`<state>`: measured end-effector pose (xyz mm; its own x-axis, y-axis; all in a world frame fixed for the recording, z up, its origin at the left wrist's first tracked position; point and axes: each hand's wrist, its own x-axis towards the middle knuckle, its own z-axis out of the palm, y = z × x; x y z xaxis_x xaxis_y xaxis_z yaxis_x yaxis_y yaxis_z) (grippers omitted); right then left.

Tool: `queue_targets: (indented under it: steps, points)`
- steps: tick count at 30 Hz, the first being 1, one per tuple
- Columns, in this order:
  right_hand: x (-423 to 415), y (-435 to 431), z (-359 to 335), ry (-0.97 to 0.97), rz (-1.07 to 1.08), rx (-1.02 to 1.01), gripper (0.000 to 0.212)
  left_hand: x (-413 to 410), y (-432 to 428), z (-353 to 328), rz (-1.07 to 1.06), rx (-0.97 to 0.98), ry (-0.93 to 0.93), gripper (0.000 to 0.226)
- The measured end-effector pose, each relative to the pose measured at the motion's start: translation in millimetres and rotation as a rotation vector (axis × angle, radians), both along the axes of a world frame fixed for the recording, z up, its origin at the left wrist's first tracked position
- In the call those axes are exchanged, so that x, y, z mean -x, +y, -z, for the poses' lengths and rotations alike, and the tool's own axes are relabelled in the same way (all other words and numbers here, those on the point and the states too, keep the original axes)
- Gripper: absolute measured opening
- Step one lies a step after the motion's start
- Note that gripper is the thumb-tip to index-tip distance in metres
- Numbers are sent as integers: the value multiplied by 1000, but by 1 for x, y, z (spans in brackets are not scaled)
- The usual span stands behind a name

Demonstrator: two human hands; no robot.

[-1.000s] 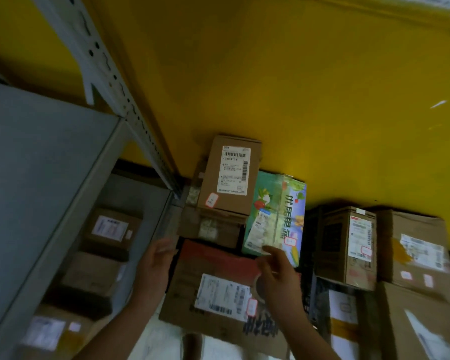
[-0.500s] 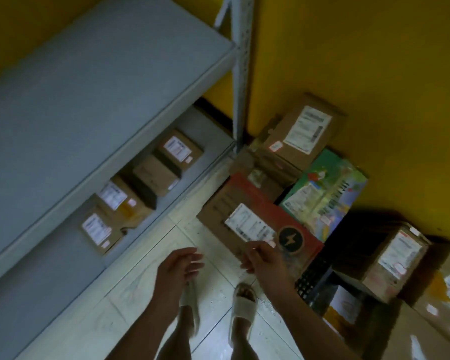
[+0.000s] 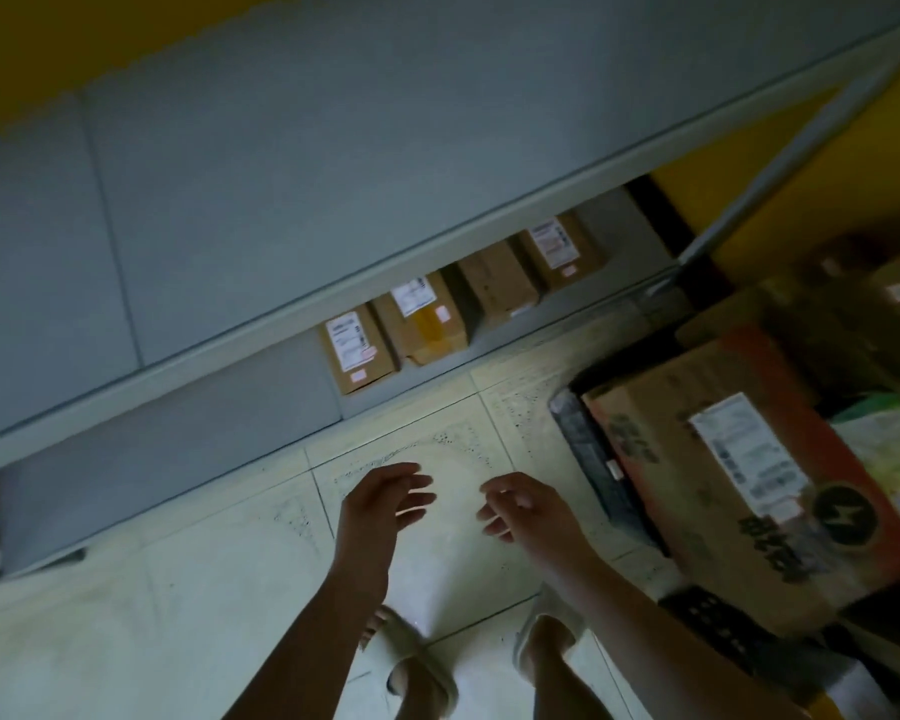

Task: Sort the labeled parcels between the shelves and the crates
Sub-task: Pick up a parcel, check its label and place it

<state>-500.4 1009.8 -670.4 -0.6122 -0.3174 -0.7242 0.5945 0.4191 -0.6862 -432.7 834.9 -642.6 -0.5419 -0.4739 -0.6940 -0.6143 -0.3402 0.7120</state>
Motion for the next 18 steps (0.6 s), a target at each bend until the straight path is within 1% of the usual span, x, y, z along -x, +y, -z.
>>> queue_targets:
  steps: [3,6,8,11,14,16,18]
  points:
    - [-18,-43,13,16,-30,5,11,-38,-46,21,-49,-20,11,26]
    - [-32,-83,35,21,-3,44,11,-72,-85,49,-99,-13,-1,26]
    - [-40,-108,57,11,18,68,13,-86,-105,71,-139,3,-10,25]
    - [-43,-140,103,31,-20,80,13,-91,-126,113,-182,10,-6,23]
    - [-29,-171,165,95,-56,57,11,-81,-145,167,-195,40,18,25]
    - [-12,-188,207,176,-78,19,11,-71,-156,207,-200,74,25,25]
    - [8,-202,242,282,-160,-50,19,-62,-166,246,-207,101,18,24]
